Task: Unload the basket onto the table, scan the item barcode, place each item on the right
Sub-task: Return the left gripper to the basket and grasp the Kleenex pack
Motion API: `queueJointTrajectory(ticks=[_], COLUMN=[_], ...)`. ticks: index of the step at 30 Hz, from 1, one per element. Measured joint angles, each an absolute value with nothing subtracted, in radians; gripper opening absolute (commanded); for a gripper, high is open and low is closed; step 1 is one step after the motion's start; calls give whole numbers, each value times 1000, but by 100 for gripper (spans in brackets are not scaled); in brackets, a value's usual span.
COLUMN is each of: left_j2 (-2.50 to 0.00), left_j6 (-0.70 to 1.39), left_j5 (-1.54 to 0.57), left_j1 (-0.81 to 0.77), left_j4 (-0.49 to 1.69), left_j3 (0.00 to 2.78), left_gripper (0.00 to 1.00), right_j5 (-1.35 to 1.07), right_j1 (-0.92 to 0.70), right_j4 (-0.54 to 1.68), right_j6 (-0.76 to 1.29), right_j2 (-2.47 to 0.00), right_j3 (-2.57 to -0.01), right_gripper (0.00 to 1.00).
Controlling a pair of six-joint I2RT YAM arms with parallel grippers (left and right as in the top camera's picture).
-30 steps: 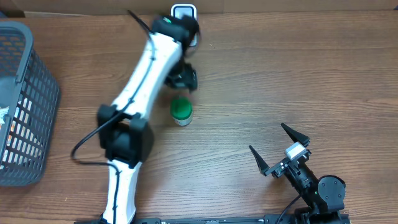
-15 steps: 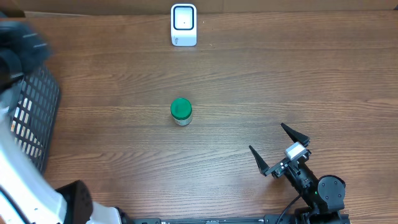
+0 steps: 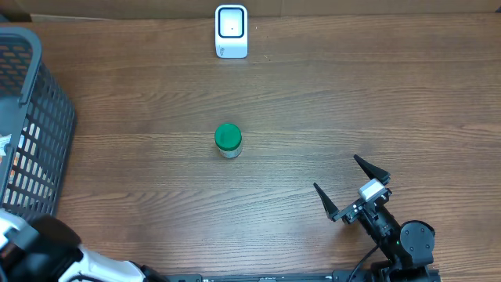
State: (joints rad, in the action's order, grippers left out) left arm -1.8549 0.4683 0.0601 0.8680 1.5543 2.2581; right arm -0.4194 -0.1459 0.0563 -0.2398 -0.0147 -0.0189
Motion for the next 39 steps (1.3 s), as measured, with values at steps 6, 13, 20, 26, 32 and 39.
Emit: queueJointTrajectory(ticks=[6,13,20,26,32,39], left_j2=[-1971,-2141,-2270,-2299,-2299,-2299], left_j6=[476,476,473,468,468,467], left_j5=[66,122,167,178,180,174], left_j1=[901,897,875,855,847,846], left_j4=[1460,1412,1351,1349,1366,1485], left_j3=[2125,2088,2082,2082,2082,2140], left_gripper=[90,93,93,37,35,22], right_j5=[-419,-419,-419,-419,-419,-419], right_j1=[-146,-146,-146,-146,-146,-146], right_j4=[56,57,56,56,57,57], right_j6=[-240,-240,-239,-239,-240,-240], right_j2=[-15,-15,-15,-15,-15,-15], right_j3=[-19,-19,-19,-19,-19,-19], right_gripper=[100,100,100,100,100,100])
